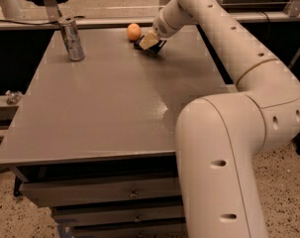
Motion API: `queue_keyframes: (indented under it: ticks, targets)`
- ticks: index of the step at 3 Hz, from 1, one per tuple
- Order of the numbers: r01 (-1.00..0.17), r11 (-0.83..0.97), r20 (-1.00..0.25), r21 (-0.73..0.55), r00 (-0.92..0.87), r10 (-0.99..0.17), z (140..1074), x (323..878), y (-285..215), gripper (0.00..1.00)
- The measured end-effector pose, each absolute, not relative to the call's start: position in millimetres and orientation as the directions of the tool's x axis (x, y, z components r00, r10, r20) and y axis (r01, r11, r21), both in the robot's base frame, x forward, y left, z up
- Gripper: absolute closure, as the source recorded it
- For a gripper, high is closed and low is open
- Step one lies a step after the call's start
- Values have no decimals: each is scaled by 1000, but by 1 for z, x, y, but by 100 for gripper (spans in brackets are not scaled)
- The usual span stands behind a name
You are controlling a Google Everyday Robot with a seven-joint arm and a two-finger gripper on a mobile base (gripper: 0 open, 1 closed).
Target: Move rxbar blueberry near orange
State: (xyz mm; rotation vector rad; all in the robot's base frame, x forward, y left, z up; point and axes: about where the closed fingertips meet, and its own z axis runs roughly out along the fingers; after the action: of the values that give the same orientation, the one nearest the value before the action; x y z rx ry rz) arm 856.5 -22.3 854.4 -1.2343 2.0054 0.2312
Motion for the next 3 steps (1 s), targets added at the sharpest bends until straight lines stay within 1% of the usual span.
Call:
queue_keyframes:
  ticks: [1, 2, 3]
  targets:
    - [-829, 515, -679, -219, -249, -691, 854, 858, -19, 4]
    - [-834, 510, -677, -213, -251, -692, 854, 857, -16, 0]
    - [-834, 510, -677, -212, -251, -692, 854, 857, -16, 0]
